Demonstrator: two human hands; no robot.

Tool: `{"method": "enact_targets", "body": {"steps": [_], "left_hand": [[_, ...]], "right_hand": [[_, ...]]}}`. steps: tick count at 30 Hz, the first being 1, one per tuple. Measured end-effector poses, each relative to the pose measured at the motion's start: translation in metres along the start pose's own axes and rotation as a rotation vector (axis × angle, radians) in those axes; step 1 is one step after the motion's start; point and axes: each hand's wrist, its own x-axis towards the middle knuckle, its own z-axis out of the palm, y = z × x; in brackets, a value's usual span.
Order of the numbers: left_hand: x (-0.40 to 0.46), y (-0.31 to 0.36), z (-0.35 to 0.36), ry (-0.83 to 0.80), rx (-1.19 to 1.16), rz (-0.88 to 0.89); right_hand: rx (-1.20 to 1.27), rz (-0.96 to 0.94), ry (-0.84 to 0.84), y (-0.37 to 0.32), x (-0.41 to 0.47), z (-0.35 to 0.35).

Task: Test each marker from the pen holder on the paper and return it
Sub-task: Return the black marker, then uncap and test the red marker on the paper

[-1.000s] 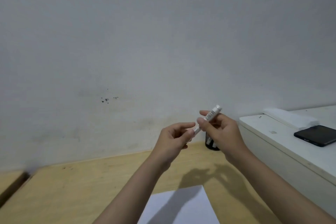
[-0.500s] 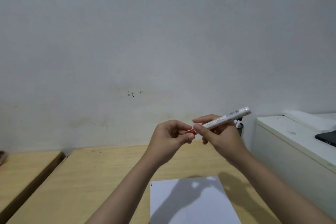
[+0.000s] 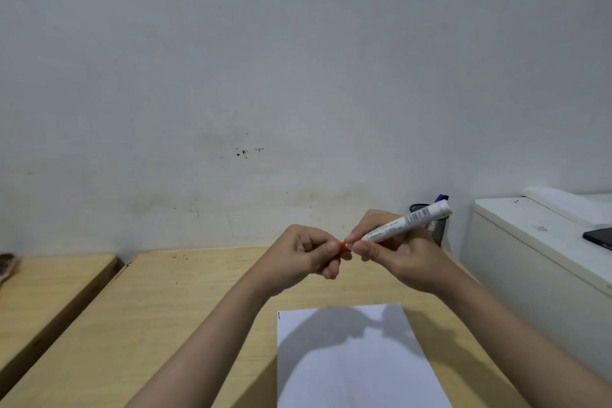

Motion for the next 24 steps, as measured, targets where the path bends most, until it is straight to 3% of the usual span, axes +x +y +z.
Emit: {"method": "enact_targets", "body": {"steps": [4, 11, 16, 24], "left_hand": [[-0.003, -0.015, -0.020, 0.037, -0.014, -0.114], [0.006, -0.056, -0.042, 0.307, 0.430, -0.293], [0.018, -0.096, -0.041, 0.312, 0.647, -0.424], [0.027, -0.141, -0.040, 0.301, 0.639, -0.575]], "right_hand": [[-0.063, -0.038, -0.002, 0.001, -0.001, -0.009], [0.086, 0.065, 0.102, 0.029, -0.012, -0.004], [0.165, 0.147, 0.147, 0.046, -0.020, 0.006], [0.169, 0.225, 0.173, 0.067, -0.025, 0.013]]}}
